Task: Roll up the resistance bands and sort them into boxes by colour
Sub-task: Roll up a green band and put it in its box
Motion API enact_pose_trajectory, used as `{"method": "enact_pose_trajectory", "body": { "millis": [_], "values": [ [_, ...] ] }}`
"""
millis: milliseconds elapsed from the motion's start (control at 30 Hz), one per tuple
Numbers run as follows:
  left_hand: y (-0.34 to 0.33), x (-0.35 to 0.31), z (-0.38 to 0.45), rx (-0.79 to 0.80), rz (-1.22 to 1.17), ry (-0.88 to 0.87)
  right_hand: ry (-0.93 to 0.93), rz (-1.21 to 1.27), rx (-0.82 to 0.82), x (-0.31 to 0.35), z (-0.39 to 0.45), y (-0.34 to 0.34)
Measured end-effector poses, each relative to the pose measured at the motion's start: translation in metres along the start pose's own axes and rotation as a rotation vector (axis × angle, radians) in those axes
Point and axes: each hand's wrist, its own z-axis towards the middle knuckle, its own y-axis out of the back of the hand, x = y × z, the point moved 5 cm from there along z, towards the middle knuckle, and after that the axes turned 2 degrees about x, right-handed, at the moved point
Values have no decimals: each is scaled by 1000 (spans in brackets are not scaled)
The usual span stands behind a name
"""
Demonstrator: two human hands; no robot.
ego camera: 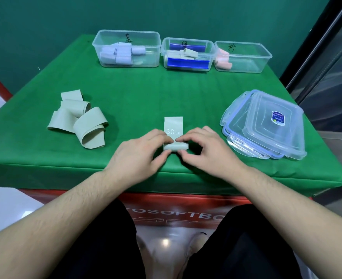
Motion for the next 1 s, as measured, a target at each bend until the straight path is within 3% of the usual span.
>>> {"method": "enact_pose_trajectory", "body": {
  "millis": [200, 500, 667, 1000],
  "values": [
    [-4, 5, 5, 36, -35, 53, 81, -20, -27, 3, 3, 4],
    [-5, 9, 8, -34, -126, 37, -18, 53, -39, -2, 10, -1],
    [-6, 10, 13, -20, -129, 53, 13, -33, -73, -1, 10, 3],
    [-1, 6, 15, -31, 36, 52, 20, -92, -26, -3, 14, 0]
  ]
}}
